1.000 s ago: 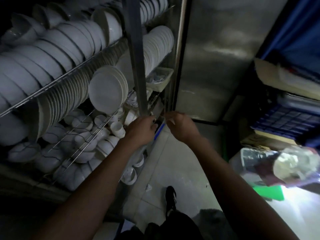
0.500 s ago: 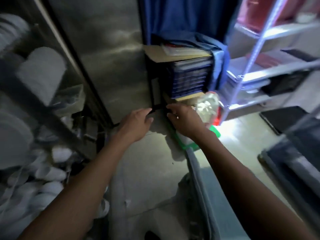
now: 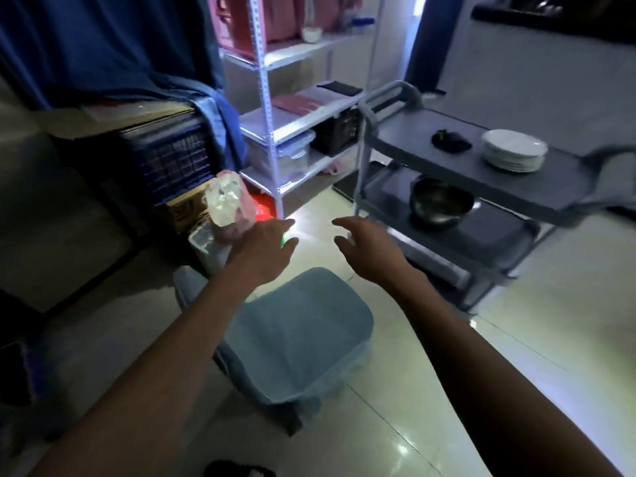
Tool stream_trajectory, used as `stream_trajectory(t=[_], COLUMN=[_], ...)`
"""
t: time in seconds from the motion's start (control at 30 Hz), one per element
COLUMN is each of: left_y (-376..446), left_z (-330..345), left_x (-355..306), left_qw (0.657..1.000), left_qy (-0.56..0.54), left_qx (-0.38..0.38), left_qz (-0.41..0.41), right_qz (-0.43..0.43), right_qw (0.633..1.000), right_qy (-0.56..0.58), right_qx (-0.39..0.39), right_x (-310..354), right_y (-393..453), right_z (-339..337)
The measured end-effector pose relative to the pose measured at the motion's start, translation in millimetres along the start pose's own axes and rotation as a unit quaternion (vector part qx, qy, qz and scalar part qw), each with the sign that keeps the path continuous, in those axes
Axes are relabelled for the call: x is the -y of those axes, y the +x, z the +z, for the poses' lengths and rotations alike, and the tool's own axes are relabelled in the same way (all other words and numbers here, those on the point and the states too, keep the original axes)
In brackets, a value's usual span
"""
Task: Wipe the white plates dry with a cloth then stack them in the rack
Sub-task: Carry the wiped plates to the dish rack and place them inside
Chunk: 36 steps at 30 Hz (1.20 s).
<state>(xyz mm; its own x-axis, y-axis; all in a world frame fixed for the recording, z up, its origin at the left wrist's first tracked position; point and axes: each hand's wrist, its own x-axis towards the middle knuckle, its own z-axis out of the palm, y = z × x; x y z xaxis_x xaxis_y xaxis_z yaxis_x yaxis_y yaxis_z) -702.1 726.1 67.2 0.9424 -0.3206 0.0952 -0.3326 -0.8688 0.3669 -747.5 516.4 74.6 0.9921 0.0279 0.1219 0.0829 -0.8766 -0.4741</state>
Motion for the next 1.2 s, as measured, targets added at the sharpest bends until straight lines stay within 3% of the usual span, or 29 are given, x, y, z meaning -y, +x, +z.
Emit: stream_trajectory(t=[0.33, 0.6, 0.77, 1.2], left_y=[-4.2, 17.7, 54.6, 217.2], left_z=[75.6, 135.2, 176.2, 230.2], left_x=[-212.2, -302.3, -336.1, -397.2], left_qw=[0.99, 0.974, 0.965, 0.952], left_qy=[-0.006, -0.012, -0.009, 0.002], left_qx=[0.064, 0.117, 0.138, 0.167], left_qz=[0.125, 0.191, 0.221, 0.258], right_qz=[0.132, 0.226, 0.261, 0.298], right_qw=[0.989, 0.965, 0.957, 0.949], right_qy=[-0.001, 0.054, 0.054, -0.02], right_qx=[-0.073, -0.117, -0.11, -0.102], right_x=[-142.6, -226.4, -276.9, -398.1], right_y=[-147.5, -190.8, -182.7, -67.9], right_z=[-108.3, -144.3, -153.2, -183.7])
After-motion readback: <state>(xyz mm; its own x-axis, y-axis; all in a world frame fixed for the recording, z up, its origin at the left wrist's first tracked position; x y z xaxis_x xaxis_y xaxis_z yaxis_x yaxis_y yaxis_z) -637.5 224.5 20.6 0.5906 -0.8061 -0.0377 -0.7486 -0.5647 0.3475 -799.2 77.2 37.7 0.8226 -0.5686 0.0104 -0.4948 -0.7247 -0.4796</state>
